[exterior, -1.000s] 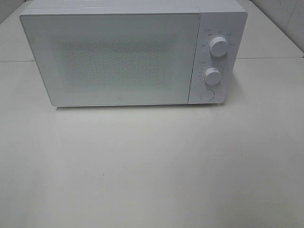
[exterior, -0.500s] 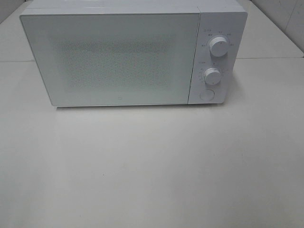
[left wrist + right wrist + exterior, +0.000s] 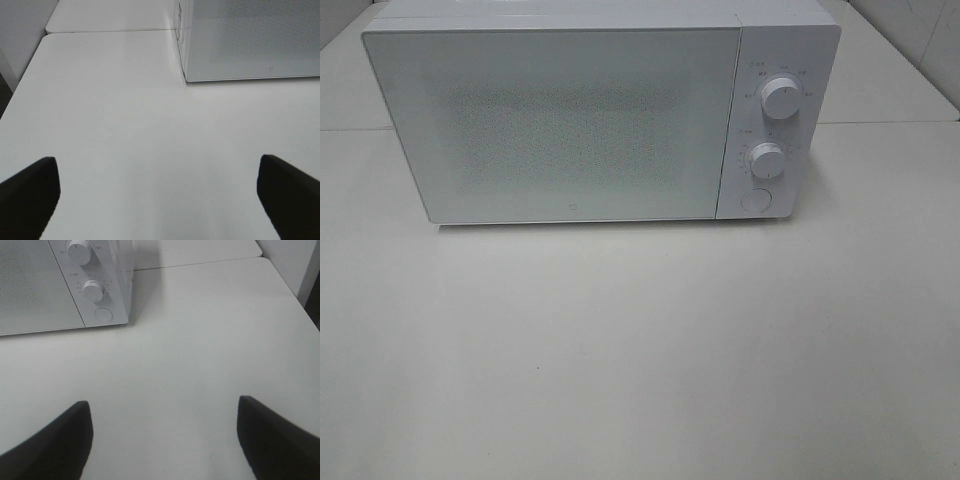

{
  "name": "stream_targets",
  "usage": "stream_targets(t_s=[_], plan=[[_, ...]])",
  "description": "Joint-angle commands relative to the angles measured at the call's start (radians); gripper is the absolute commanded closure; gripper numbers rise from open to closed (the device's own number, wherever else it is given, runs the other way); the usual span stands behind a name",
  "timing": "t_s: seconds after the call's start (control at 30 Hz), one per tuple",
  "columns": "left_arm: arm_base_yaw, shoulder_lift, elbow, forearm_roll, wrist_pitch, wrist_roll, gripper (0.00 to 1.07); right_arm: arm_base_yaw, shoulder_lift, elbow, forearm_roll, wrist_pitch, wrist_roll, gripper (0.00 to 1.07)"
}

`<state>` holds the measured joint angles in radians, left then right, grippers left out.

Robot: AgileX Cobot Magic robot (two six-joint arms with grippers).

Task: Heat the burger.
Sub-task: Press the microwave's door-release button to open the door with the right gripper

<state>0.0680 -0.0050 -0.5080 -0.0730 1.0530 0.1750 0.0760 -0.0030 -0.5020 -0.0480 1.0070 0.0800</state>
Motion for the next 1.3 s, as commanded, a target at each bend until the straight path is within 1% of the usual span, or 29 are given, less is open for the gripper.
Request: stream_targets(t_s=[0.03,0.4,0.53,0.6,0.63,0.67,0.7,0.73,0.77,0.8,0.83,0.87,0.9,0.93,0.97,1.0,1.03,1.07,1.1,1.13,1.17,1.2,1.23,1.27,1.3], plan=[[0.002,-0.017,0.001,-0.006,-0.005,-0.004,0.04,-0.003,-0.031,0.0,0.0,-0.009,-0.013,0.31],[0.002,-0.017,0.001,-0.006,-0.005,-0.004,0.04,-0.003,-0.031,-0.003,-0.004,-0.013,-0.011,0.31],[0.002,-0.017,0.001,-0.006,-0.005,-0.004,0.04,-0.003,0.002,-0.012,-0.027,-0.029,-0.014,0.31],[0.002,-0.017,0.001,-0.006,-0.005,-0.004,0.04,-0.003,0.059,-0.023,-0.057,-0.068,-0.021,0.31],[0.002,-0.017,0.001,-0.006,-0.005,-0.004,0.04,-0.003,0.097,-0.026,-0.077,-0.153,-0.022,0.32],[0.002,-0.017,0.001,-0.006,-0.005,-0.004,0.04,-0.003,0.097,-0.026,-0.077,-0.153,-0.022,0.32],[0.002,-0.017,0.001,-0.006,-0.005,-0.004,0.04,-0.003,0.133,-0.022,-0.087,-0.279,-0.022,0.32],[0.002,-0.017,0.001,-0.006,-0.005,-0.004,0.04,-0.003,0.133,-0.022,-0.087,-0.279,-0.022,0.32],[0.002,-0.017,0.001,-0.006,-0.005,-0.004,0.04,-0.003,0.154,-0.015,-0.095,-0.371,-0.022,0.33],[0.002,-0.017,0.001,-0.006,-0.005,-0.004,0.04,-0.003,0.197,0.004,-0.106,-0.507,-0.022,0.34],[0.002,-0.017,0.001,-0.006,-0.005,-0.004,0.04,-0.003,0.216,0.02,-0.115,-0.566,-0.022,0.35],[0.002,-0.017,0.001,-0.006,-0.005,-0.004,0.04,-0.003,0.216,0.02,-0.115,-0.566,-0.022,0.35],[0.002,-0.017,0.001,-0.006,-0.005,-0.004,0.04,-0.003,0.267,0.055,-0.151,-0.705,-0.021,0.38],[0.002,-0.017,0.001,-0.006,-0.005,-0.004,0.04,-0.003,0.267,0.055,-0.151,-0.705,-0.021,0.38],[0.002,-0.017,0.001,-0.006,-0.005,-0.004,0.04,-0.003,0.288,0.071,-0.16,-0.779,-0.021,0.39],[0.002,-0.017,0.001,-0.006,-0.005,-0.004,0.04,-0.003,0.345,0.104,-0.172,-0.899,-0.018,0.44],[0.002,-0.017,0.001,-0.006,-0.005,-0.004,0.04,-0.003,0.345,0.104,-0.172,-0.899,-0.018,0.44],[0.002,-0.017,0.001,-0.006,-0.005,-0.004,0.04,-0.003,0.376,0.121,-0.174,-0.963,-0.012,0.47],[0.002,-0.017,0.001,-0.006,-0.005,-0.004,0.04,-0.003,0.436,0.153,-0.175,-1.071,-0.003,0.53],[0.002,-0.017,0.001,-0.006,-0.005,-0.004,0.04,-0.003,0.436,0.153,-0.175,-1.071,-0.003,0.53],[0.002,-0.017,0.001,-0.006,-0.005,-0.004,0.04,-0.003,0.47,0.168,-0.175,-1.135,-0.003,0.57],[0.002,-0.017,0.001,-0.006,-0.005,-0.004,0.04,-0.003,0.531,0.193,-0.175,-1.244,-0.002,0.66],[0.002,-0.017,0.001,-0.006,-0.005,-0.004,0.04,-0.003,0.531,0.193,-0.175,-1.244,-0.002,0.66],[0.002,-0.017,0.001,-0.006,-0.005,-0.004,0.04,-0.003,0.565,0.203,-0.175,-1.297,-0.002,0.72],[0.002,-0.017,0.001,-0.006,-0.005,-0.004,0.04,-0.003,0.627,0.214,-0.175,-1.378,-0.002,0.86]])
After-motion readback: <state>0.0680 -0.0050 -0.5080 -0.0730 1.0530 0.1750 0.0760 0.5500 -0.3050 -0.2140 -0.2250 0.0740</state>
